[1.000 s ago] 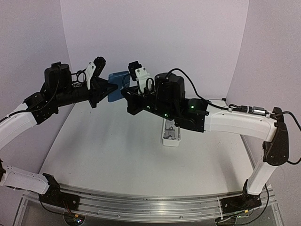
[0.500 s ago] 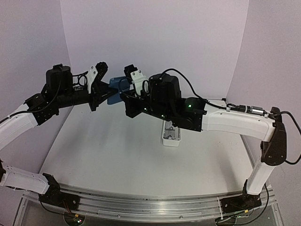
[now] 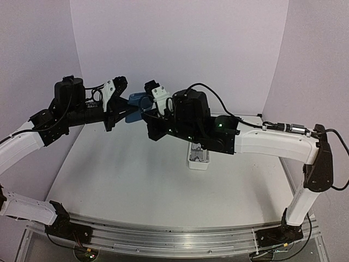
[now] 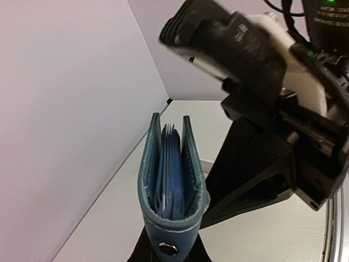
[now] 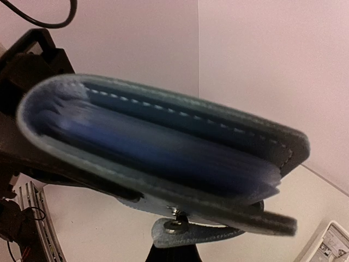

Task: Put the credit cards into the card holder
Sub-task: Close the card holder at the center of the board.

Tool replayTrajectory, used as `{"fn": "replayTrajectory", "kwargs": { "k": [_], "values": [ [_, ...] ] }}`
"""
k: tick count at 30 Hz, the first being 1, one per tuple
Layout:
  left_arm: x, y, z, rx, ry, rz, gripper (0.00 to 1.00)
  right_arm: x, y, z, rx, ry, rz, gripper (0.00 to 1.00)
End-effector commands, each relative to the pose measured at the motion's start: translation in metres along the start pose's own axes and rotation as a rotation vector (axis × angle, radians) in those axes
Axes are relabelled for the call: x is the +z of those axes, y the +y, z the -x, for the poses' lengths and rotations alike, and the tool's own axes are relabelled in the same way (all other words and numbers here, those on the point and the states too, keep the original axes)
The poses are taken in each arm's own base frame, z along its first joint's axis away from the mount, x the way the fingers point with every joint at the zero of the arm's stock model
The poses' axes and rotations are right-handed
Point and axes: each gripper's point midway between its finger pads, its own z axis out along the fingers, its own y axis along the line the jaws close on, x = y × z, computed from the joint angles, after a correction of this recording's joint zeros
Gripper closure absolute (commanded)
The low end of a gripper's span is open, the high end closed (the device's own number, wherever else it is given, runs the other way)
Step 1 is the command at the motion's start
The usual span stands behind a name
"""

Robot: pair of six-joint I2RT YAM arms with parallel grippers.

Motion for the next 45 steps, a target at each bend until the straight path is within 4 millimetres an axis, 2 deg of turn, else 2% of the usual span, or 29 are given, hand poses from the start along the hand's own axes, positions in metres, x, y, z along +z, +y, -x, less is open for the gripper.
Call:
{"fn": "replayTrajectory", "kwargs": {
  "k": [1,3,5,9,10,13,14,15,16,17,19,21,23,25,28,31,33,34,37,38,40,41,45],
  "values": [
    [-0.010,-0.020,0.027,0.040,-0.101,-0.091,1.00,-0.017,-0.009,0.023,-0.026,-0.044,-0.017,1.00],
    [-0.012,-0.037,0.025,-0.046,-0.104,-0.193,1.00,-0.022,-0.008,0.032,-0.079,-0.061,-0.008,1.00],
    [-0.013,-0.046,0.023,-0.091,-0.102,-0.238,1.00,-0.025,-0.007,0.037,-0.095,-0.071,0.000,1.00],
    [-0.004,-0.034,0.015,-0.163,-0.055,-0.183,1.00,-0.035,-0.003,0.039,-0.112,-0.076,0.037,0.98],
    [0.002,-0.028,0.009,-0.200,-0.020,-0.160,1.00,-0.043,-0.003,0.039,-0.116,-0.078,0.047,0.90],
    [0.009,-0.025,-0.003,-0.331,0.038,-0.191,1.00,-0.061,0.000,0.045,-0.144,-0.095,0.087,0.79],
    [0.011,-0.026,-0.010,-0.410,0.056,-0.231,1.00,-0.071,0.007,0.048,-0.168,-0.102,0.149,0.76],
    [0.011,-0.025,-0.011,-0.430,0.060,-0.239,1.00,-0.073,0.008,0.050,-0.175,-0.105,0.163,0.75],
    [0.014,-0.022,-0.021,-0.515,0.077,-0.284,1.00,-0.086,0.013,0.057,-0.199,-0.119,0.225,0.71],
    [0.014,-0.026,-0.023,-0.589,0.083,-0.344,1.00,-0.092,0.020,0.056,-0.218,-0.103,0.283,0.69],
    [0.020,-0.021,-0.042,-0.757,0.129,-0.420,1.00,-0.108,0.026,0.056,-0.258,-0.073,0.393,0.63],
    [0.024,-0.026,-0.049,-0.827,0.151,-0.513,1.00,-0.122,0.035,0.054,-0.309,-0.040,0.496,0.55],
    [0.026,-0.030,-0.047,-0.827,0.128,-0.570,1.00,-0.128,0.033,0.040,-0.344,0.038,0.546,0.48],
    [0.028,-0.034,-0.049,-0.848,0.129,-0.621,1.00,-0.123,0.021,0.026,-0.371,0.103,0.542,0.46],
    [0.025,-0.049,-0.056,-0.847,0.131,-0.745,1.00,-0.107,0.004,-0.015,-0.567,0.226,0.504,0.50],
    [0.026,-0.061,-0.069,-0.828,0.177,-0.810,1.00,-0.099,0.005,-0.042,-0.796,0.226,0.577,0.55],
    [0.030,-0.068,-0.077,-0.823,0.215,-0.831,1.00,-0.096,0.009,-0.056,-0.868,0.223,0.626,0.55],
    [0.028,-0.079,-0.090,-0.825,0.260,-0.855,1.00,-0.093,0.012,-0.068,-0.938,0.212,0.672,0.53],
    [0.028,-0.097,-0.116,-0.836,0.334,-0.887,1.00,-0.083,0.017,-0.086,-0.957,0.220,0.726,0.51],
    [0.026,-0.105,-0.132,-0.858,0.383,-0.900,1.00,-0.076,0.020,-0.102,-0.959,0.239,0.763,0.51],
    [0.023,-0.113,-0.148,-0.849,0.425,-0.934,1.00,-0.070,0.023,-0.118,-0.943,0.256,0.804,0.52],
    [0.021,-0.122,-0.165,-0.875,0.504,-0.954,1.00,-0.070,0.026,-0.129,-0.924,0.262,0.836,0.53],
    [0.022,-0.135,-0.206,-0.890,0.648,-0.978,1.00,-0.068,0.033,-0.157,-0.889,0.270,0.880,0.60]
  ]
}}
